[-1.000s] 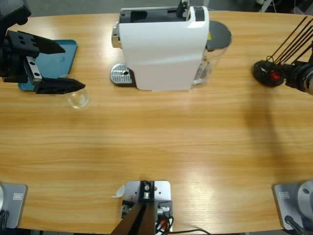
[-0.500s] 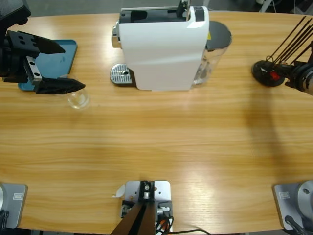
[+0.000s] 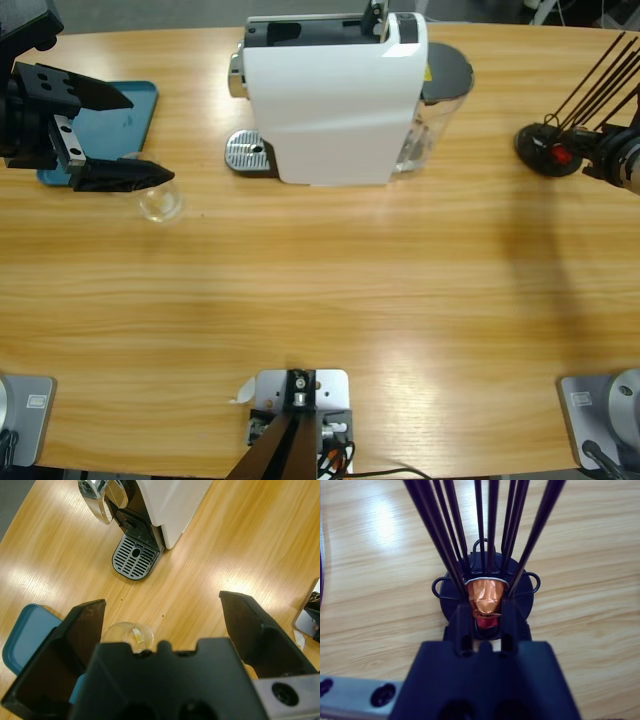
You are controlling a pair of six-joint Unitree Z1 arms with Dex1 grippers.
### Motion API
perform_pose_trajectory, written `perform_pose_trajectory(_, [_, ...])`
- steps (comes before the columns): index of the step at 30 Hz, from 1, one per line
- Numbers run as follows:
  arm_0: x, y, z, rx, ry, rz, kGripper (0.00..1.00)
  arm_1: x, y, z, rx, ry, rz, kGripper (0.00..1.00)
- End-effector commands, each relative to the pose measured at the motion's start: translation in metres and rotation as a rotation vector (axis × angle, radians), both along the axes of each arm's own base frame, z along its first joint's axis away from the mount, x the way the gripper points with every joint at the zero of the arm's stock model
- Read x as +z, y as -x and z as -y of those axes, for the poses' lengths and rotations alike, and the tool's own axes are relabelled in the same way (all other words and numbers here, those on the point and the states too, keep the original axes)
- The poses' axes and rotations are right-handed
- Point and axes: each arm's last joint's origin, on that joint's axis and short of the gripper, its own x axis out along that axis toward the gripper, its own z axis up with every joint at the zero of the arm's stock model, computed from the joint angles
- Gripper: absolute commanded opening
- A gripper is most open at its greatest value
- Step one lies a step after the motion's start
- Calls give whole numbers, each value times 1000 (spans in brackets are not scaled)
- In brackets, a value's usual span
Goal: Pour coffee
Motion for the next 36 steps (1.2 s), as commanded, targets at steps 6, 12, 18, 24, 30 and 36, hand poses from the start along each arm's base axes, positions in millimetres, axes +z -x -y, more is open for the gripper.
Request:
perform_pose_trajectory(6, [-15,-3,3,10,-39,-52,1000,42,-3,4,-14,20,76,0])
perform_pose_trajectory(12, [-18,-3,3,12,-39,-65,1000,78,-5,4,-13,26,136,0])
perform_pose_trajectory(18, [-19,-2,3,11,-39,-71,1000,110,-2,5,-10,44,178,0])
perform_pose_trajectory(24, [-21,-2,4,8,-37,-76,1000,134,15,9,-21,51,215,0])
perform_pose_trajectory(30, [-21,-1,4,7,-37,-76,1000,157,36,9,-1,46,254,0])
perform_pose_trajectory(36, [-22,0,6,3,-37,-81,1000,177,75,-23,407,16,267,0])
